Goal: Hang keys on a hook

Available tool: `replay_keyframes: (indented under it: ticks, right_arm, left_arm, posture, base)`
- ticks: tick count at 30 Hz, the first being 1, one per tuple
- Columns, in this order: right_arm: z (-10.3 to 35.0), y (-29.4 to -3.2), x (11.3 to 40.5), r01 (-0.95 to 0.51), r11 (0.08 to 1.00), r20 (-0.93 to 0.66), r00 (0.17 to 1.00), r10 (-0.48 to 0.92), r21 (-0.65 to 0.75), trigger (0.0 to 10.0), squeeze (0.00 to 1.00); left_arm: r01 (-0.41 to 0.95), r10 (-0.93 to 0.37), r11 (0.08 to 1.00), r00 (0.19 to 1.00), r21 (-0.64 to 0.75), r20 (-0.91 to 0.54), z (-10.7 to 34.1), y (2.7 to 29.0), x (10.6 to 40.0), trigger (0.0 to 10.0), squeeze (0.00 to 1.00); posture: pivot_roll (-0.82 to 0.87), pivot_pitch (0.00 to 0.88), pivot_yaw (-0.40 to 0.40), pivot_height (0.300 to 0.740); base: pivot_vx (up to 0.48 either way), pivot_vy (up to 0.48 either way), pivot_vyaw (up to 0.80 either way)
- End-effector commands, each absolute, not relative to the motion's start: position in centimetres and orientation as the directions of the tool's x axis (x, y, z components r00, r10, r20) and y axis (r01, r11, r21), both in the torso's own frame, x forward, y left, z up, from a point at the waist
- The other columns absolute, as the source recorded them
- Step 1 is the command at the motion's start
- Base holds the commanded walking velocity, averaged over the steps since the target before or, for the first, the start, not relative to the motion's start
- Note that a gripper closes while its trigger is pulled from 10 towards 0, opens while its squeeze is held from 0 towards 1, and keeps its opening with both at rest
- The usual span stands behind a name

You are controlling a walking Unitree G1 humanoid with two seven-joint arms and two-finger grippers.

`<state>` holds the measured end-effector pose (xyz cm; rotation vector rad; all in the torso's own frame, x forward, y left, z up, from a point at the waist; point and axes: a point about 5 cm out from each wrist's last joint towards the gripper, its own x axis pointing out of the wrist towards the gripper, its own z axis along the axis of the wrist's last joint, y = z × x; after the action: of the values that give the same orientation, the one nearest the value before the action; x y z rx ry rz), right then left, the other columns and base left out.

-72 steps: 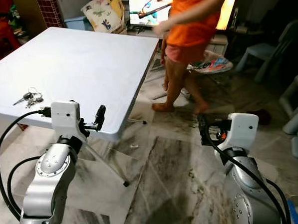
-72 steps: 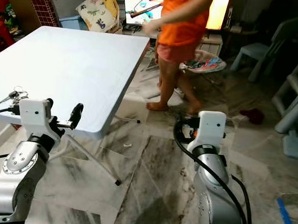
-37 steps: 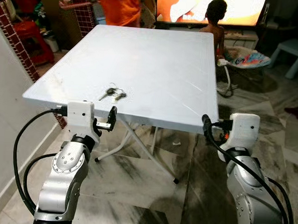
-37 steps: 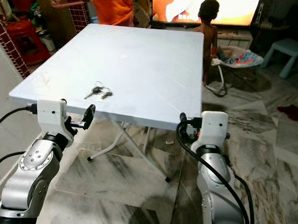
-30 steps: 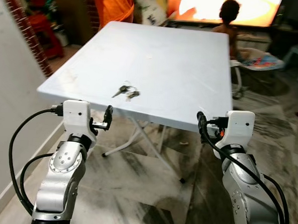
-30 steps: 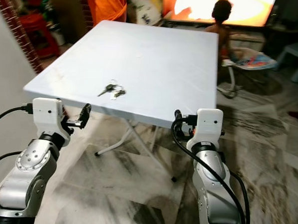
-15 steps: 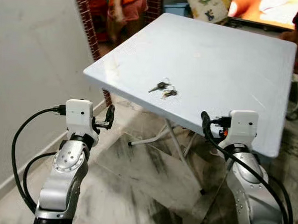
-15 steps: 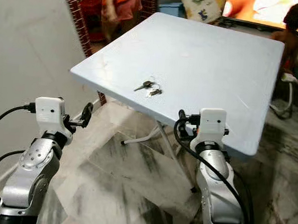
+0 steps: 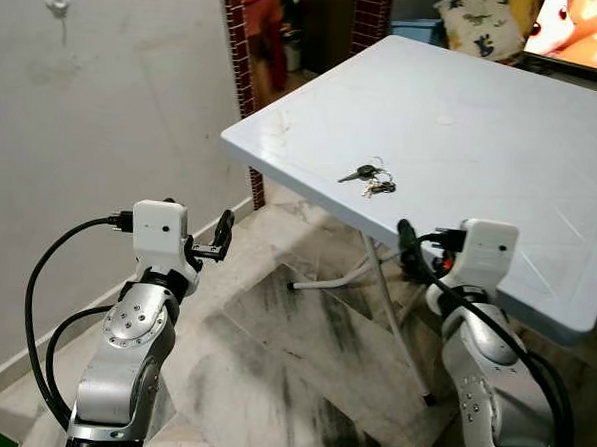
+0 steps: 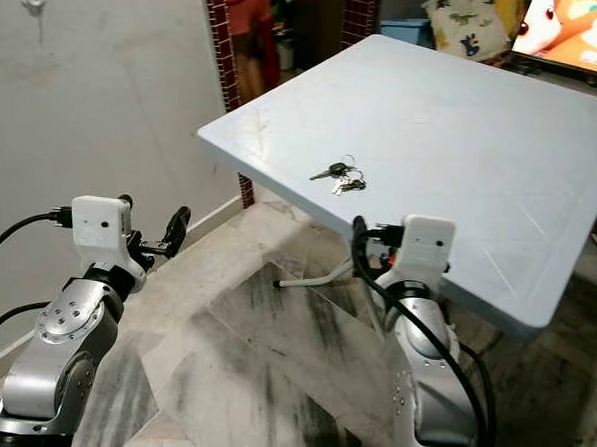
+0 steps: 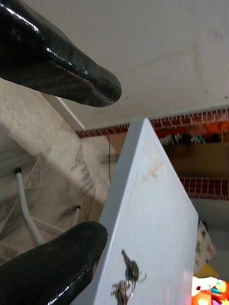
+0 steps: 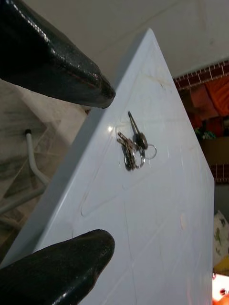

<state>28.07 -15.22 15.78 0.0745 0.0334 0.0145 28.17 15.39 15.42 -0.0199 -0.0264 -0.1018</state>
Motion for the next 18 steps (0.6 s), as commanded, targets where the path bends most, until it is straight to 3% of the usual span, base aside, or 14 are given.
replay_keyframes:
  ticks: [1,18]
  right_arm:
    - [15.88,-15.05,28.05,-0.023,0.997,-0.033,0.999,0.025,0.067,10.0,0.0]
    - [15.95,-15.07,28.08,-0.038,0.999,-0.036,0.999,0.039,0.027,10.0,0.0]
  left_arm:
    - [0.099,-0.098,0.995,0.995,-0.023,0.032,15.45,15.71,28.1,10.0,0.0]
    - [0.091,-0.09,0.995,0.996,-0.028,0.028,15.15,15.82,28.04,10.0,0.0]
  posture:
    - [-0.04,0.052,0.044,0.74]
    - [-0.05,0.046,0.038,0.74]
  base:
    - [0.0,-0.36,0.0]
    - [0.0,-0.444,0.0]
